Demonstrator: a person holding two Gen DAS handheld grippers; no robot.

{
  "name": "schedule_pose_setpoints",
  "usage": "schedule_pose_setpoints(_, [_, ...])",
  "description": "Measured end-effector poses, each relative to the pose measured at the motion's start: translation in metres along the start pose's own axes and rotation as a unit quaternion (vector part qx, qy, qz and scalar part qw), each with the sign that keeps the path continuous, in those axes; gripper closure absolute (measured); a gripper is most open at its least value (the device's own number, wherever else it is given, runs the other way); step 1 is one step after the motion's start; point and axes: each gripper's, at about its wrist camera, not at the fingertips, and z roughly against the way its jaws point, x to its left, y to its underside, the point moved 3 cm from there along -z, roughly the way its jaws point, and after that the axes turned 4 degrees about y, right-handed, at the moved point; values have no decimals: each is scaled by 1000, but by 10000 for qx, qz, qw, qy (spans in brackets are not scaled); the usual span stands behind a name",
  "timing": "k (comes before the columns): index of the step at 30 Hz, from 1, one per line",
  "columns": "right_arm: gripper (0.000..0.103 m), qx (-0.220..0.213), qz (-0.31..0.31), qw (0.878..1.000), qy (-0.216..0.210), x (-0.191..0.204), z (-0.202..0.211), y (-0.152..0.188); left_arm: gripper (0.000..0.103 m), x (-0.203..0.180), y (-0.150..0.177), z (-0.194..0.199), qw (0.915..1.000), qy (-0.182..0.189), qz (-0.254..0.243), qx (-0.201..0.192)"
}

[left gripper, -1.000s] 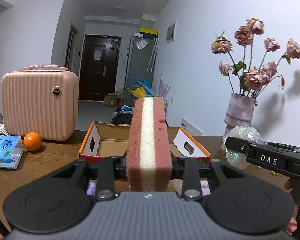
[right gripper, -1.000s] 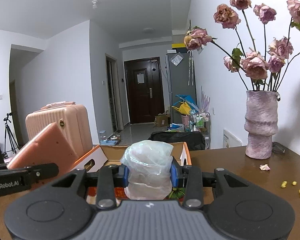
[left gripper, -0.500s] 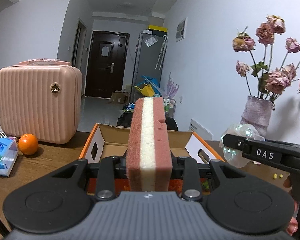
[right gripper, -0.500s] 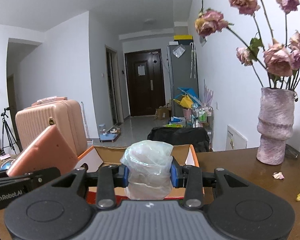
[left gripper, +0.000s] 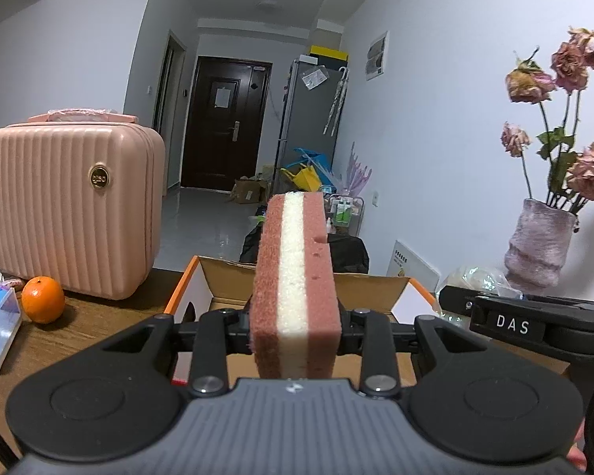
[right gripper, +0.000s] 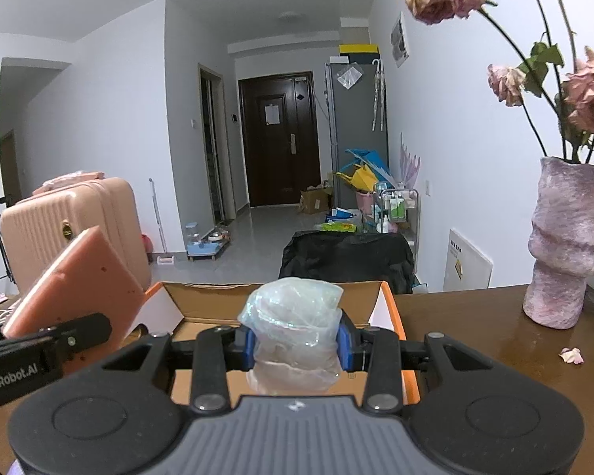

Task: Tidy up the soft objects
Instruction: 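Carry the sponge and bag over the cardboard box with both grippers, then open both grippers to drop the sponge and bag into the box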

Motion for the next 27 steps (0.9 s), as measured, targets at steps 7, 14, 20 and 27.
schedule_pose_setpoints(7, [66,124,48,9999,75,3,-24,-5,71,7,-8,-28,9998,-199,30,90])
schedule_pose_setpoints(14, [66,293,115,9993,184,6,-43,-3,71,10,-15,-59,9981,-507,4,357])
schedule_pose_setpoints(20, [66,442,161,9986,247,7,-57,0,71,9,-16,-82,9965,-631,-51,540])
schedule_pose_setpoints(27, [62,623,257,9972,318,10,-65,6,71,11,-8,-93,9950,-675,-95,735])
